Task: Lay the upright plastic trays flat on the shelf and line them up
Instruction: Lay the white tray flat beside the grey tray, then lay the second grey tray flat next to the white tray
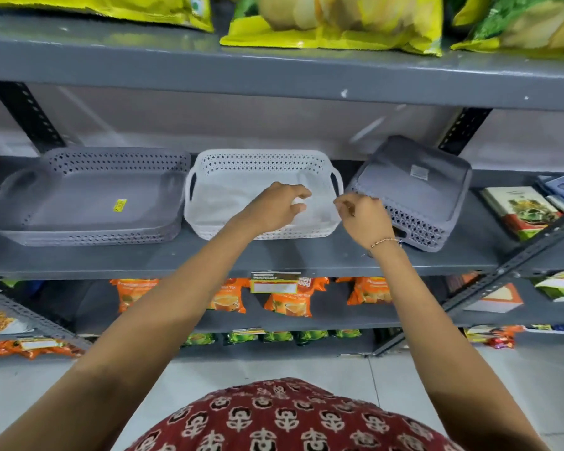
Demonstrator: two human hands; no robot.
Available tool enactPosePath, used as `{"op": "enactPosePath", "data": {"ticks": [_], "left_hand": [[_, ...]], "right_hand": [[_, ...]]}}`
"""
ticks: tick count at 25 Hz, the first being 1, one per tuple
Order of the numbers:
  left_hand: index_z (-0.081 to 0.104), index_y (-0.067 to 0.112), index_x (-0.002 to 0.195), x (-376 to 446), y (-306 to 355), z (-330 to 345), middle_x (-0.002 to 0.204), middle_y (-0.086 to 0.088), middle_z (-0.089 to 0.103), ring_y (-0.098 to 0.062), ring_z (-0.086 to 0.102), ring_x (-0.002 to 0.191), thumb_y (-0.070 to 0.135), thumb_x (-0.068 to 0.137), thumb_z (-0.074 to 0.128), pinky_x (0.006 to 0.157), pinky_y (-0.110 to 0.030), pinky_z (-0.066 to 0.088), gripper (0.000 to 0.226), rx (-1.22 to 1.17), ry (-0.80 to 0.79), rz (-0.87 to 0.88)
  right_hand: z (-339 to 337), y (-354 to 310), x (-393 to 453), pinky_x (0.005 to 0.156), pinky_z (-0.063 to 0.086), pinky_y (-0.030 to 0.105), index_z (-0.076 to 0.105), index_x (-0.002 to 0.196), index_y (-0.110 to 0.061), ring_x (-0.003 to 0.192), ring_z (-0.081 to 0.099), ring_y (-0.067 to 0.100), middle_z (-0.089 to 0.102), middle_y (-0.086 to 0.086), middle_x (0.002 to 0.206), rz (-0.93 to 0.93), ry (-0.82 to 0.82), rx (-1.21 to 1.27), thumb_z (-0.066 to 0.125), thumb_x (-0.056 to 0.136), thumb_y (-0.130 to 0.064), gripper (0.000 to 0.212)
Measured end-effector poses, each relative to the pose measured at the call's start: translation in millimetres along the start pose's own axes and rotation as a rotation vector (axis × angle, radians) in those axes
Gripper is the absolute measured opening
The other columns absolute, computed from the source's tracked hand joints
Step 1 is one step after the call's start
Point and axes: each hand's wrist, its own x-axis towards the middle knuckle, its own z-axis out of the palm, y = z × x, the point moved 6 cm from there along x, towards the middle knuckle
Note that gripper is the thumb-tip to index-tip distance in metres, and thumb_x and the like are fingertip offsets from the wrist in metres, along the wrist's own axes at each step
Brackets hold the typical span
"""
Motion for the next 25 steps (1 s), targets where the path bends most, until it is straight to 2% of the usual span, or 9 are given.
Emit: {"op": "enactPosePath", "data": {"ticks": [4, 7, 11, 13, 14, 16, 19, 21, 25], "left_hand": [[0.043, 0.017, 0.142, 39, 74, 56, 0.146, -0.011, 0.047, -0.029, 0.044, 0.133, 0.020, 0.096, 0.053, 0.110, -0.037, 0.038, 0.047, 0.035, -0.037, 0.065], [0.025, 0.013, 0.150, 77, 124, 106, 0.159, -0.007, 0.025, -0.023, 0.021, 0.147, 0.019, 0.096, 0.054, 0.121, -0.038, 0.021, 0.061, 0.132, -0.100, 0.155], [-0.002, 0.008, 0.152, 104, 147, 152, 0.163, -0.006, -0.005, -0.023, -0.006, 0.150, 0.023, 0.090, 0.062, 0.124, -0.040, 0.003, 0.090, 0.398, -0.147, 0.197], [-0.008, 0.010, 0.152, 105, 147, 164, 0.162, -0.006, -0.012, -0.023, -0.012, 0.149, 0.031, 0.087, 0.066, 0.123, -0.042, -0.002, 0.101, 0.504, -0.130, 0.182], [-0.009, 0.011, 0.152, 105, 147, 166, 0.162, -0.006, -0.013, -0.023, -0.013, 0.149, 0.033, 0.086, 0.066, 0.123, -0.042, -0.004, 0.102, 0.526, -0.124, 0.181], [-0.009, 0.015, 0.152, 104, 146, 166, 0.162, -0.004, -0.010, -0.021, -0.011, 0.149, 0.035, 0.087, 0.064, 0.122, -0.040, -0.005, 0.099, 0.521, -0.108, 0.194], [-0.008, 0.018, 0.152, 105, 148, 156, 0.163, -0.001, -0.005, -0.022, -0.005, 0.150, 0.042, 0.084, 0.066, 0.123, -0.043, 0.002, 0.103, 0.484, 0.012, 0.209], [-0.007, 0.017, 0.152, 107, 157, 147, 0.163, -0.002, -0.001, -0.023, 0.001, 0.150, 0.048, 0.082, 0.065, 0.123, -0.046, 0.011, 0.105, 0.398, 0.086, 0.196], [0.010, 0.015, 0.153, 98, 183, 119, 0.159, -0.002, 0.025, -0.020, 0.033, 0.143, 0.060, 0.069, 0.067, 0.114, -0.036, 0.034, 0.111, 0.205, 0.333, 0.147]], "right_hand": [[-58, 106, -15, 0.076, 0.047, 0.024, 0.071, 0.100, -0.005, 0.092, 0.066, 0.031, 0.074, 0.017, 0.100, 0.359, 0.249, 0.334, 0.054, 0.091, -0.014, 0.021], [-76, 193, -33, 0.079, 0.045, 0.028, 0.067, 0.102, 0.000, 0.092, 0.061, 0.024, 0.068, 0.022, 0.105, 0.687, 0.412, 0.624, 0.051, 0.093, -0.013, 0.023], [-42, 243, -50, 0.067, 0.048, 0.027, 0.057, 0.084, -0.013, 0.062, 0.049, 0.015, 0.052, 0.009, 0.089, 1.005, 0.158, 0.950, 0.041, 0.097, -0.013, 0.020], [-24, 247, -56, 0.088, 0.052, 0.036, 0.057, 0.111, -0.006, 0.063, 0.052, 0.016, 0.060, 0.013, 0.098, 1.118, 0.085, 1.148, 0.039, 0.097, -0.014, 0.024], [-19, 249, -56, 0.101, 0.047, 0.041, 0.055, 0.118, -0.003, 0.074, 0.057, 0.020, 0.063, 0.016, 0.105, 1.146, 0.069, 1.214, 0.038, 0.097, -0.011, 0.028], [-20, 249, -53, 0.108, 0.039, 0.043, 0.057, 0.101, -0.003, 0.100, 0.057, 0.022, 0.063, 0.014, 0.092, 1.166, 0.059, 1.332, 0.038, 0.096, -0.007, 0.020], [-47, 242, -42, 0.089, 0.050, 0.038, 0.053, 0.072, -0.009, 0.079, 0.058, 0.021, 0.056, 0.007, 0.073, 1.064, 0.136, 1.485, 0.039, 0.097, -0.006, 0.028], [-75, 236, -34, 0.071, 0.056, 0.031, 0.058, 0.073, -0.009, 0.067, 0.058, 0.016, 0.058, 0.005, 0.068, 0.900, 0.251, 1.566, 0.041, 0.094, -0.003, 0.027], [-130, 215, -15, 0.077, 0.059, 0.027, 0.064, 0.093, -0.014, 0.068, 0.065, 0.010, 0.069, -0.001, 0.075, 0.436, 0.278, 1.627, 0.047, 0.096, -0.007, 0.019]]}}
